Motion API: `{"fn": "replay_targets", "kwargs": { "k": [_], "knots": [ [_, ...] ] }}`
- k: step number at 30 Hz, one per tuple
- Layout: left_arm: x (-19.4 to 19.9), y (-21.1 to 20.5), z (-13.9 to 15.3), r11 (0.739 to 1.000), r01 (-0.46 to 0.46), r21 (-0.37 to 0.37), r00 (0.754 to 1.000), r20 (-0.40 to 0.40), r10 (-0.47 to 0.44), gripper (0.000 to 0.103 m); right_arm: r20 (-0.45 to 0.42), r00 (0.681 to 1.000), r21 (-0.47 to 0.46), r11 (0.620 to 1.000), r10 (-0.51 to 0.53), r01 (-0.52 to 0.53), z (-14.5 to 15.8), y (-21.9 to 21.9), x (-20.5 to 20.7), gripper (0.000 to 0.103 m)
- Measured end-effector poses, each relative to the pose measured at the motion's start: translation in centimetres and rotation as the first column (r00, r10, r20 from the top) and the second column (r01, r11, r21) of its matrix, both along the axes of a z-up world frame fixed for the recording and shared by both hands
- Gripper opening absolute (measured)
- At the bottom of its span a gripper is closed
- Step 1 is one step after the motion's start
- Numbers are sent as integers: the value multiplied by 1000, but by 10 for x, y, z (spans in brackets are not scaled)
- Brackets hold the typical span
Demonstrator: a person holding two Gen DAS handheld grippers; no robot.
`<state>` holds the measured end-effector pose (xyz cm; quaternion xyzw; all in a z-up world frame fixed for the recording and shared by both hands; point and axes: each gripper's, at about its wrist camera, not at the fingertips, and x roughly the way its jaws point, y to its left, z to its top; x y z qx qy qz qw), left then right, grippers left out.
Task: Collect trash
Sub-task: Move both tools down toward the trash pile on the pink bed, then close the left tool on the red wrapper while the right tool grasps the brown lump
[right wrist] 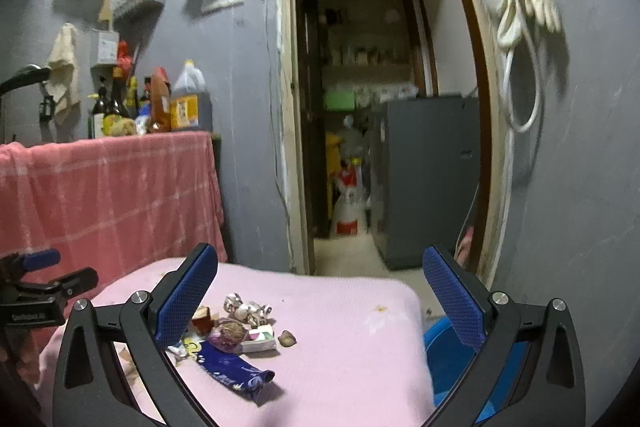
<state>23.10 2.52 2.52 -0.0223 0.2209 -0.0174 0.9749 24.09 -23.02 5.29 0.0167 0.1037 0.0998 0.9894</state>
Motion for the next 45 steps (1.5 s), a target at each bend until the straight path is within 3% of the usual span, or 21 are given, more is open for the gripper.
{"fn": "replay_targets", "kwargs": {
  "k": [3, 7, 9, 13, 17, 25, 29, 33, 38, 45],
  "knots": [
    [14, -1, -6, 1000, 25, -1, 999, -41, -25, 100, -55, 999, -12, 1000, 2, -3, -3, 1, 20, 103],
    [32, -1, -15, 999, 43, 20, 994, -104, -41, 91, -139, 990, -30, 999, 15, -19, -13, 0, 44, 99],
    [37, 0, -21, 999, 46, 27, 991, -128, -43, 83, -171, 985, -46, 999, 18, -27, -18, 1, 54, 84],
    [46, 0, -31, 998, 69, 12, 981, -183, -66, 71, -271, 961, -49, 997, 50, -66, -33, 3, 75, 69],
    [55, 3, -39, 995, 96, -5, 967, -236, -94, 70, -376, 918, -19, 989, 126, -144, -53, 6, 85, 57],
    [67, 0, -38, 991, 131, -2, 955, -269, -127, 65, -488, 856, -22, 978, 172, -209, -70, 14, 98, 51],
    [74, -2, -39, 989, 145, 4, 952, -275, -138, 50, -525, 831, -33, 971, 184, -236, -75, 20, 102, 49],
    [72, -5, -39, 986, 164, 4, 950, -269, -157, 44, -564, 801, -34, 964, 198, -262, -82, 25, 107, 40],
    [70, -9, -40, 981, 194, -9, 945, -267, -189, 26, -599, 769, -30, 954, 222, -299, -88, 30, 111, 35],
    [69, -9, -40, 981, 192, -27, 943, -273, -192, 25, -643, 718, 44, 948, 268, -314, -94, 26, 122, 35]
  ]
}}
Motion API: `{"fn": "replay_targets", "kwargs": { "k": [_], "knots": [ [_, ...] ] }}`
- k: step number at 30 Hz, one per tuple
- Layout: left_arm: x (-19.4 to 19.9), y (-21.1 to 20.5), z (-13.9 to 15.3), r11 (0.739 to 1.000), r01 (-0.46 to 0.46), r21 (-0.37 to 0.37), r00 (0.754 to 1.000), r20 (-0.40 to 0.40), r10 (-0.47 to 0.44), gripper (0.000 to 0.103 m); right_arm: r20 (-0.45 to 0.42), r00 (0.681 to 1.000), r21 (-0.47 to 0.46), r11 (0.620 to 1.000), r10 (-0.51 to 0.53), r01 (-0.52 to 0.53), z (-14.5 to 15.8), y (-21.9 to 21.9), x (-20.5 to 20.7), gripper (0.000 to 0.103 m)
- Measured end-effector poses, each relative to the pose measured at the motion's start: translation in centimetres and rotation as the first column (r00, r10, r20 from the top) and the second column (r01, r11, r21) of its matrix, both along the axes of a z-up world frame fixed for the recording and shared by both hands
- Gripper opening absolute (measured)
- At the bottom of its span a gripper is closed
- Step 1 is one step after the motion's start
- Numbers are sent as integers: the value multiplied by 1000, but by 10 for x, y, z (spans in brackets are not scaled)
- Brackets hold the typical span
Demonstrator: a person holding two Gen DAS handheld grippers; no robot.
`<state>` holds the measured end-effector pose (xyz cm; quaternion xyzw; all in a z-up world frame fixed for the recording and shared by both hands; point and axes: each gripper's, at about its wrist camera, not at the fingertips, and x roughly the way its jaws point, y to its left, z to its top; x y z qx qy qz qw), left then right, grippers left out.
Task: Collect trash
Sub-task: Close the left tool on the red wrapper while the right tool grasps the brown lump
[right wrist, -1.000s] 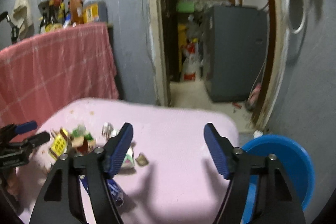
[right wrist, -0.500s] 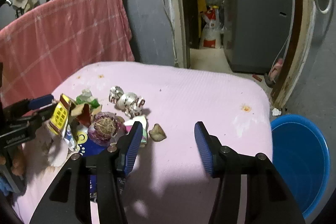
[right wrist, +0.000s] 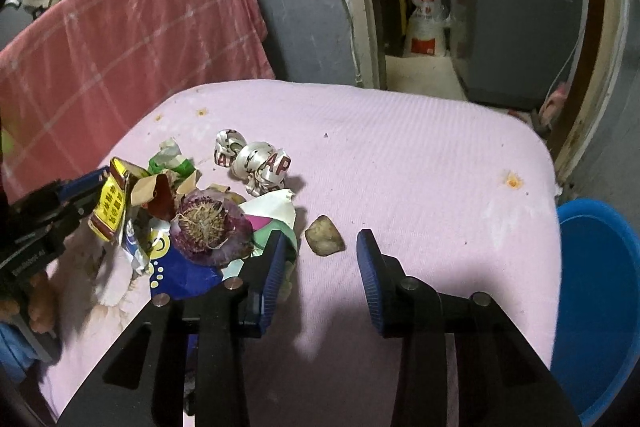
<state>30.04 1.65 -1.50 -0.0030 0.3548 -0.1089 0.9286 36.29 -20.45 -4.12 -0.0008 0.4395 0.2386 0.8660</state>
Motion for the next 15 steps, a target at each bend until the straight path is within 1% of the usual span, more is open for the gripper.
{"fn": "replay_targets", "kwargs": {
  "k": [2, 4, 5, 8, 10, 12, 15],
  "knots": [
    [0, 1, 0, 1000, -1, -6, 1000, -3, 1, 24, -12, 1000, 22, 1000, 3, -2, 0, -3, 2, 33],
    [-3, 1, 1, 1000, -2, -10, 1000, -3, 2, 23, -8, 1000, 10, 1000, -6, 7, 0, -2, 2, 19],
    [-3, 0, 2, 1000, -5, -9, 1000, -2, 5, 21, -7, 1000, 9, 1000, -4, 4, 0, -2, 1, 16],
    [-7, -1, 4, 1000, -9, -8, 1000, 6, 9, 15, -6, 1000, 21, 1000, -3, 3, 1, -2, 1, 16],
    [-11, -2, 5, 1000, -12, 0, 1000, 21, 12, 14, 4, 1000, 18, 1000, -2, 2, 1, -1, 0, 16],
    [-15, -1, 6, 1000, -13, -7, 999, 31, 13, 6, 23, 1000, 4, 1000, 0, 0, 2, 0, -3, 16],
    [-23, 1, 10, 999, -24, -33, 998, 57, 26, 6, 81, 997, -6, 1000, 1, -1, 8, 2, -13, 16]
  ]
}}
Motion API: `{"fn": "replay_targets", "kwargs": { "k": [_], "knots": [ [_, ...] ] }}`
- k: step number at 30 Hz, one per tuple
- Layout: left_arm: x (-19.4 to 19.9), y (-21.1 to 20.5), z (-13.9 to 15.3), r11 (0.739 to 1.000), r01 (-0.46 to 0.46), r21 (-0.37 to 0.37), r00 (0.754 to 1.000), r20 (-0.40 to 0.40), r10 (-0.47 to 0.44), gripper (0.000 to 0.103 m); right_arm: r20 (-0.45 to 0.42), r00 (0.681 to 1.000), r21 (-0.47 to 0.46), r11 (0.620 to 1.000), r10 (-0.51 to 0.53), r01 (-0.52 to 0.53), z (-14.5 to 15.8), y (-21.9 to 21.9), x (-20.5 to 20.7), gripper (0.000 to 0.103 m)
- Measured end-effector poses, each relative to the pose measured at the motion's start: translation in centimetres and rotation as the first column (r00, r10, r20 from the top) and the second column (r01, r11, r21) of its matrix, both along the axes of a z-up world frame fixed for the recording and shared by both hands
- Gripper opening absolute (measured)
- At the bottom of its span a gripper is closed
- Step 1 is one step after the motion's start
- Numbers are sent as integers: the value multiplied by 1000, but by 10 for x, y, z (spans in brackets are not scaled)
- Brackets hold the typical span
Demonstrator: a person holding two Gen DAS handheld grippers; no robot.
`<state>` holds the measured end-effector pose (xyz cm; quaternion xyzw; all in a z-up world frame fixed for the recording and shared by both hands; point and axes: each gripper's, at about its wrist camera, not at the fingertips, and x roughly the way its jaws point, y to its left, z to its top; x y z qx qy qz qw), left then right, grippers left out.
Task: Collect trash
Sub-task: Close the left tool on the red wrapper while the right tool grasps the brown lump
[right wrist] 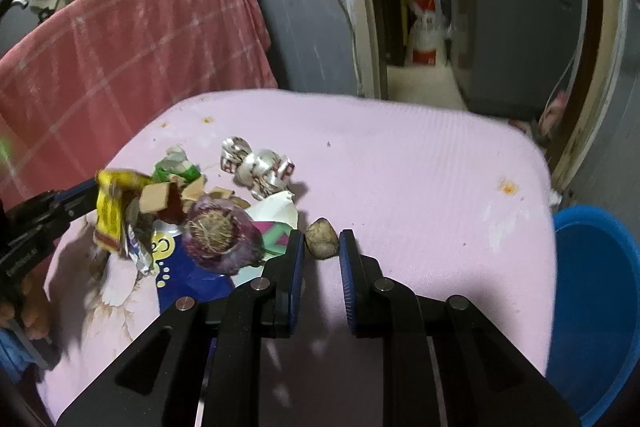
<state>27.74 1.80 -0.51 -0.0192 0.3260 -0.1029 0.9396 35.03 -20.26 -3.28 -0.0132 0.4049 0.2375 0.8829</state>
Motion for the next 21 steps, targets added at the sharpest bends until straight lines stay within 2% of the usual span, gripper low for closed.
{"fn": "replay_targets", "kwargs": {
  "k": [3, 9, 17, 21],
  "knots": [
    [-9, 2, 3, 1000, -4, -24, 1000, 27, 5, 6, 86, 996, -9, 1000, -6, 7, 8, 0, -14, 16],
    [-35, -1, 14, 1000, -10, -26, 995, 99, 13, 6, 227, 974, 2, 1000, -17, 17, 20, -3, -41, 16],
    [-58, -4, 47, 997, -12, -75, 979, 204, 28, 6, 365, 929, 123, 992, -59, 14, 41, -19, -77, 16],
    [-66, -12, 63, 996, 2, -89, 967, 254, 21, 6, 445, 892, 149, 989, -73, 7, 56, -19, -96, 16]
  ]
}}
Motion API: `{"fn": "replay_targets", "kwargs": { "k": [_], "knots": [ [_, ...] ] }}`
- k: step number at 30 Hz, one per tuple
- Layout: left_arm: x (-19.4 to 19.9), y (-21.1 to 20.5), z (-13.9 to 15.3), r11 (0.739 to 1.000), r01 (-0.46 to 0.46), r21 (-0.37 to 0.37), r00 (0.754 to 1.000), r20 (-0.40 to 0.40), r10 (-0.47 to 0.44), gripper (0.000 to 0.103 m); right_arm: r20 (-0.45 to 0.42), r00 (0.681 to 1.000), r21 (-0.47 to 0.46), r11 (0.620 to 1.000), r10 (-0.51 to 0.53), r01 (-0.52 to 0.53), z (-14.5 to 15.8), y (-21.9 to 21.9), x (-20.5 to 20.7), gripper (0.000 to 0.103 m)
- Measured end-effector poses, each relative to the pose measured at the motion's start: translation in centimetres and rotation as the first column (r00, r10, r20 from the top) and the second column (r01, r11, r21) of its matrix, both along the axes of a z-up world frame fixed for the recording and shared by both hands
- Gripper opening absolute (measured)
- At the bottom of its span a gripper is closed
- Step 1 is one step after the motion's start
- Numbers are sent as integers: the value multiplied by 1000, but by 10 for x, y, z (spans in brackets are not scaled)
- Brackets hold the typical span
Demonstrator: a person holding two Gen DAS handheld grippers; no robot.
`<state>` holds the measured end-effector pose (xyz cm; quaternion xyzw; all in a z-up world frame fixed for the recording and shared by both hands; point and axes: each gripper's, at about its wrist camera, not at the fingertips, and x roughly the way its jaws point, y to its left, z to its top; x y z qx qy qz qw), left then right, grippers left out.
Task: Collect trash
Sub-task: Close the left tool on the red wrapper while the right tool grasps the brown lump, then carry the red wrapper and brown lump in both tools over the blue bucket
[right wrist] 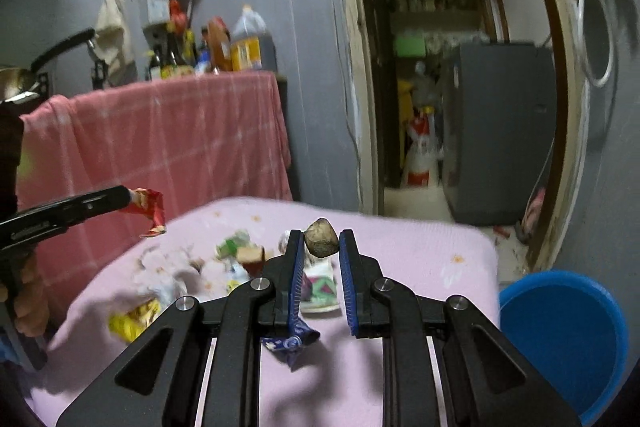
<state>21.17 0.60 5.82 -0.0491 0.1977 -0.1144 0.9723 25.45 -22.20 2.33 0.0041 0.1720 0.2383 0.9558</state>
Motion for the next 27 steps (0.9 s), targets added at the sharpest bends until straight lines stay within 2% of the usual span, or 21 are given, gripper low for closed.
{"fn": "replay_targets", "kwargs": {
  "k": [7, 10, 14, 16, 22, 27],
  "knots": [
    [-10, -33, 28, 998, 36, -57, 992, 122, -29, 6, 166, 984, 24, 998, -58, 54, 37, -13, -37, 16],
    [-15, -54, 42, 995, 74, -69, 979, 194, -60, 6, 224, 971, 43, 996, -84, 76, 51, -26, -47, 16],
    [-7, -88, 56, 983, 155, -95, 965, 227, -131, 6, 267, 953, 77, 989, -144, 128, 60, -52, -54, 16],
    [1, -104, 57, 979, 181, -95, 962, 226, -156, 6, 266, 946, 92, 981, -187, 168, 61, -69, -53, 16],
    [31, -162, 48, 951, 283, -122, 952, 155, -263, 6, 194, 926, 118, 945, -323, 305, 47, -127, -42, 16],
    [64, -210, 35, 928, 345, -139, 938, 42, -343, 6, 88, 916, 136, 915, -392, 379, 20, -168, -29, 16]
  ]
}}
